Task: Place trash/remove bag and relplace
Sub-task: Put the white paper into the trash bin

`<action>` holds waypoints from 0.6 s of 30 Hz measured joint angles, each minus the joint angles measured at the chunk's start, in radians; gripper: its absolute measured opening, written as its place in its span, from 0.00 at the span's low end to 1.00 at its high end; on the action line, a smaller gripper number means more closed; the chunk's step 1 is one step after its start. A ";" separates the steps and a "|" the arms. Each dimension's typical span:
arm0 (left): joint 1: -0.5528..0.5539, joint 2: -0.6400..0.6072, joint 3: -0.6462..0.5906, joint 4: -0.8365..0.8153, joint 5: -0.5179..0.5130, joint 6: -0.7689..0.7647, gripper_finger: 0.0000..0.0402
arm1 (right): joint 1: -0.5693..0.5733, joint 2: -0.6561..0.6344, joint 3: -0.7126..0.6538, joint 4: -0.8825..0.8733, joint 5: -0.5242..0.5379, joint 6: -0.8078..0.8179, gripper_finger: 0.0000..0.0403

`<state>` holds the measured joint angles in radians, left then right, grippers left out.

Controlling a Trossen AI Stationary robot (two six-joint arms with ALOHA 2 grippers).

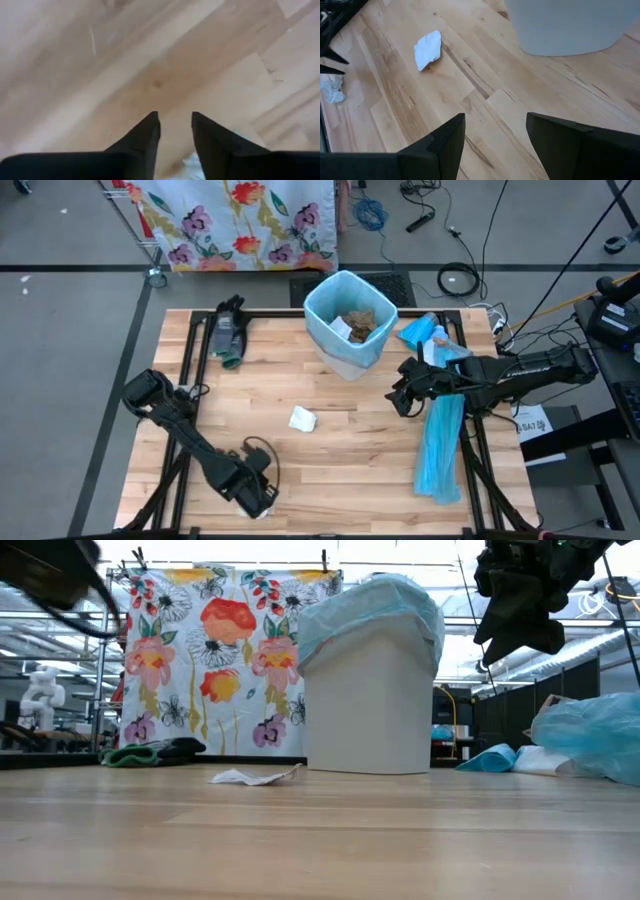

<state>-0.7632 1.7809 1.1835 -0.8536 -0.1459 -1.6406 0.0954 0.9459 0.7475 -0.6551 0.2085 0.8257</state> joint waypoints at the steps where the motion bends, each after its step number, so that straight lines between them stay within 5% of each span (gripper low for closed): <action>1: 0.012 0.000 0.000 -0.008 0.003 0.047 0.34 | 0.000 0.000 0.000 0.000 0.000 0.000 0.50; 11: 0.083 0.000 0.000 -0.019 0.112 0.555 0.56 | 0.000 0.000 0.000 0.000 0.000 0.000 0.50; 18: 0.052 0.000 0.000 0.058 0.185 0.604 0.57 | 0.000 0.000 0.000 0.000 0.000 0.000 0.50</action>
<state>-0.7116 1.7809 1.1835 -0.7952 0.0390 -1.0367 0.0955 0.9456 0.7475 -0.6549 0.2085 0.8257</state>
